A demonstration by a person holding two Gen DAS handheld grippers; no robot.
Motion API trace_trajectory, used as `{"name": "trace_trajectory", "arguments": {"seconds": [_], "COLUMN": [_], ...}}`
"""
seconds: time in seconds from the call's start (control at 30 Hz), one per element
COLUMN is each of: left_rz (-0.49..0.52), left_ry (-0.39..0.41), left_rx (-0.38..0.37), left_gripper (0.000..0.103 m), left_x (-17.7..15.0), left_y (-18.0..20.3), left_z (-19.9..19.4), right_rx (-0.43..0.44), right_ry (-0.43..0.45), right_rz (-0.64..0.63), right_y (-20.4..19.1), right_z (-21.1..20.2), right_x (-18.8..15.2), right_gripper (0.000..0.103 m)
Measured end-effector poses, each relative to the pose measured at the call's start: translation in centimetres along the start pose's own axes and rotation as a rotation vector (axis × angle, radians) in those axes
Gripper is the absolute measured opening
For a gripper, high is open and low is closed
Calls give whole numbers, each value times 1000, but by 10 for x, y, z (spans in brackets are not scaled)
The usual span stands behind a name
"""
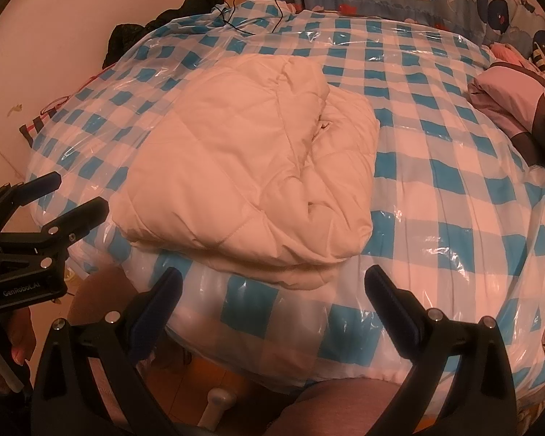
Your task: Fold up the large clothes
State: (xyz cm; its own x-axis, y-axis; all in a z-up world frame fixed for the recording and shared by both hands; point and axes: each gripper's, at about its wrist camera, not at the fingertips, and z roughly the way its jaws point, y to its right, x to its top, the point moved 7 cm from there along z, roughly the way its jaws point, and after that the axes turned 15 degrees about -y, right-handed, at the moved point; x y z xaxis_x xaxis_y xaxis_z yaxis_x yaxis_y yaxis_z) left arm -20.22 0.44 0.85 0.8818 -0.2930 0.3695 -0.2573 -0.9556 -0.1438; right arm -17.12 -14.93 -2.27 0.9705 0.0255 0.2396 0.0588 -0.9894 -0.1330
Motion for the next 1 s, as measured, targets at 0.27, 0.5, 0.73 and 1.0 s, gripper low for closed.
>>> {"name": "trace_trajectory", "arguments": {"seconds": [0.27,0.5,0.73,1.0], "left_rz": [2,2,0,4], "left_ry": [-1,0,0,2], "left_rx": [2,1,4,5], "left_gripper": [95,95,95,95], "left_x": [0,0,0,0], "left_y": [1,2,2,3], "left_z": [0,0,0,-1], "right_rx": [3,7,8,11], "right_ry": [-1,-2,-2,-1], "right_rz": [-1,-2,-2,-3], "right_y": [4,2,6,7], "right_z": [0,1,1,2], "right_x": [1,-1,1,0], "right_gripper": [96,96,96,96]}}
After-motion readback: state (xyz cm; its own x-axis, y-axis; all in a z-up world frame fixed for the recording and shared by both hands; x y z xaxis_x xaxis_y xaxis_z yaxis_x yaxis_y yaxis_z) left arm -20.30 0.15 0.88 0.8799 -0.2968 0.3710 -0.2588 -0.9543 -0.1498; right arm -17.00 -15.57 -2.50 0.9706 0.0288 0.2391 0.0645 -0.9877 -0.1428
